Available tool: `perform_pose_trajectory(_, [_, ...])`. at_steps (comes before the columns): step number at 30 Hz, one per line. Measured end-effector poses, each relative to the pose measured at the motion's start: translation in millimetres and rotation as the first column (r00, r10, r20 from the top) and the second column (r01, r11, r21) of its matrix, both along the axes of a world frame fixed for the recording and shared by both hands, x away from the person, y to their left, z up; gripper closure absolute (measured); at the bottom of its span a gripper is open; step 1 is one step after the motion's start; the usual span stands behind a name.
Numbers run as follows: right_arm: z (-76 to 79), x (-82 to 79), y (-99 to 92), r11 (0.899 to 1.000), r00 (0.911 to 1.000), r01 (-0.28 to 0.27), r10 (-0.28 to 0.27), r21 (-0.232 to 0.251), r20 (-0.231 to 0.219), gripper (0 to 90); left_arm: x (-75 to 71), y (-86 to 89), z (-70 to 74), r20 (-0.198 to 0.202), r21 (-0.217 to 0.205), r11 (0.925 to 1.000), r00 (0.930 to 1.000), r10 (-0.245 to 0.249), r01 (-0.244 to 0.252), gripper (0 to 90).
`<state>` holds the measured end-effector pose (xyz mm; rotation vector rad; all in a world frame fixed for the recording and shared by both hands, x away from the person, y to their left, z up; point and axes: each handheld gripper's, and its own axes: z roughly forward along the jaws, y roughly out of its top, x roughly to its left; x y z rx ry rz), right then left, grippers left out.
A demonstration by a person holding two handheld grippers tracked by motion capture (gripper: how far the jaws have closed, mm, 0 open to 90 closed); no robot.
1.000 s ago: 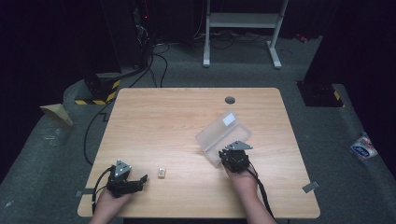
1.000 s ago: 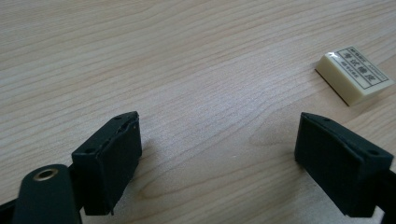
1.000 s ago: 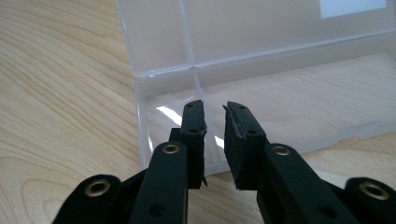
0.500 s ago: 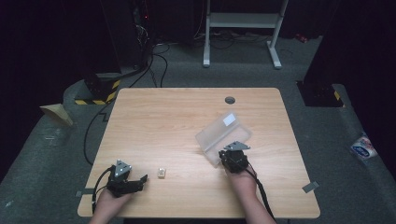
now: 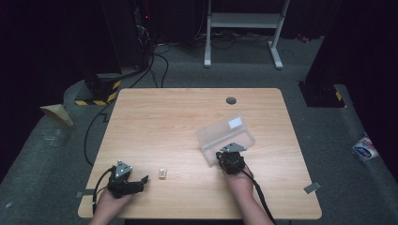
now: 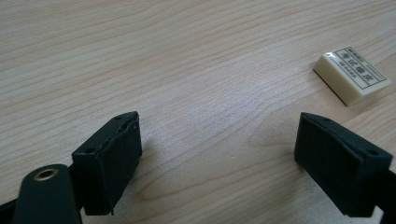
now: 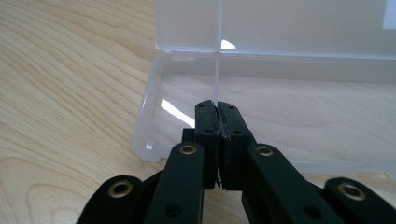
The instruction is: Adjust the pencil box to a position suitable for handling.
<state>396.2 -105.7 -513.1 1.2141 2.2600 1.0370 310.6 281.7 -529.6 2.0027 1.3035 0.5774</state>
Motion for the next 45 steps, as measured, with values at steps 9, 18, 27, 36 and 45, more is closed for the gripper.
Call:
perform_pose_trajectory(9, [-2.1, -3.3, 16.7, 0.999, 0.9996, -0.027, 0.027, 0.036, -0.001, 85.7, -0.1, -0.1, 0.1, -0.001, 0.001, 1.0, 1.0, -0.002, 0.002, 15.5])
perform_pose_trajectory(18, [-1.0, -7.7, 39.2, 0.996, 0.9971, -0.076, 0.075, 0.05, 0.015, 81.0, -0.2, -0.1, 0.1, -0.002, 0.0, 1.0, 1.0, -0.002, 0.002, 15.5])
perform_pose_trajectory(27, [20.7, -11.9, 20.7, 0.997, 0.997, -0.029, 0.024, 0.074, 0.073, 66.2, -0.5, -0.1, 0.2, -0.001, 0.002, 1.0, 1.0, -0.005, 0.005, 15.5])
perform_pose_trajectory(36, [18.0, -18.6, -46.5, 0.987, 0.983, 0.156, -0.159, 0.034, 0.092, 58.1, -0.5, -0.2, 0.1, 0.0, 0.002, 1.0, 1.0, -0.004, 0.004, 15.5])
perform_pose_trajectory(45, [2.6, -23.2, -72.9, 0.972, 0.9703, 0.235, -0.236, 0.009, 0.054, 60.9, -0.5, -0.2, 0.1, 0.0, 0.002, 1.0, 1.0, -0.004, 0.004, 15.6])
